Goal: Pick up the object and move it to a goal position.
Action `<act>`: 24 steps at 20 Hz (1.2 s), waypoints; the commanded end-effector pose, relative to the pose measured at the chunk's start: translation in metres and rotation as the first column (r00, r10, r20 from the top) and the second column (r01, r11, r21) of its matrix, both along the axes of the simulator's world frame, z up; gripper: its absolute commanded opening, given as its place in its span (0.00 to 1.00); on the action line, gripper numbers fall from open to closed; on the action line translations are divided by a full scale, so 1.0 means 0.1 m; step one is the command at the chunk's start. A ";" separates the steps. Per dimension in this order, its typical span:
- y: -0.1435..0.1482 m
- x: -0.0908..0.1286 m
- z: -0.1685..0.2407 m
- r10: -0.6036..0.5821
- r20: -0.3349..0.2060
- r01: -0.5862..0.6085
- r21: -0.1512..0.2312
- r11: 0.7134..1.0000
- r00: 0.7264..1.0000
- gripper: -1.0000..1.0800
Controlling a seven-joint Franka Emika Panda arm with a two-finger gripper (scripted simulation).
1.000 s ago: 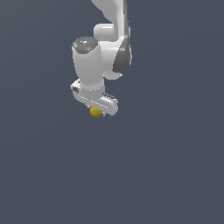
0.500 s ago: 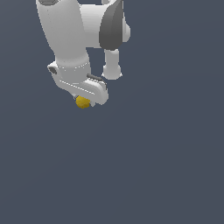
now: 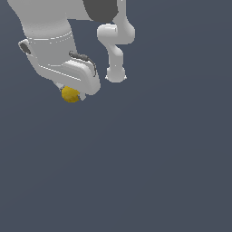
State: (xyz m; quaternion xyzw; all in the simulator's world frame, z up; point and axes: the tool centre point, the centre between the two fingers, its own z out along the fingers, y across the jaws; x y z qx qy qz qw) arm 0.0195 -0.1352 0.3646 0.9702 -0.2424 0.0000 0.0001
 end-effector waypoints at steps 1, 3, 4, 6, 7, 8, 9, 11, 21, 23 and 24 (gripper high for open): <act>-0.06 0.05 0.16 0.000 0.000 0.000 0.000 1.000 1.000 0.00; -0.10 0.09 0.27 0.001 0.000 -0.001 0.000 1.000 1.000 0.00; -0.12 0.11 0.33 0.001 0.000 -0.001 0.000 1.000 1.000 0.00; -0.16 0.14 0.43 0.001 0.000 -0.001 0.000 1.000 1.000 0.00; -0.18 0.16 0.48 0.001 0.000 -0.001 0.000 1.000 1.000 0.00; -0.19 0.17 0.52 0.001 0.000 -0.001 0.000 1.000 1.000 0.00; -0.21 0.19 0.57 0.001 0.000 -0.001 0.000 1.000 1.000 0.00; -0.25 0.22 0.65 0.001 0.000 -0.001 0.000 1.000 1.000 0.00; -0.38 0.35 0.99 0.001 0.000 -0.001 0.000 1.000 1.000 0.00; -0.40 0.36 1.03 0.001 0.000 -0.001 0.000 1.000 1.000 0.00; -0.40 0.37 1.05 0.001 0.000 -0.001 0.000 1.000 1.000 0.00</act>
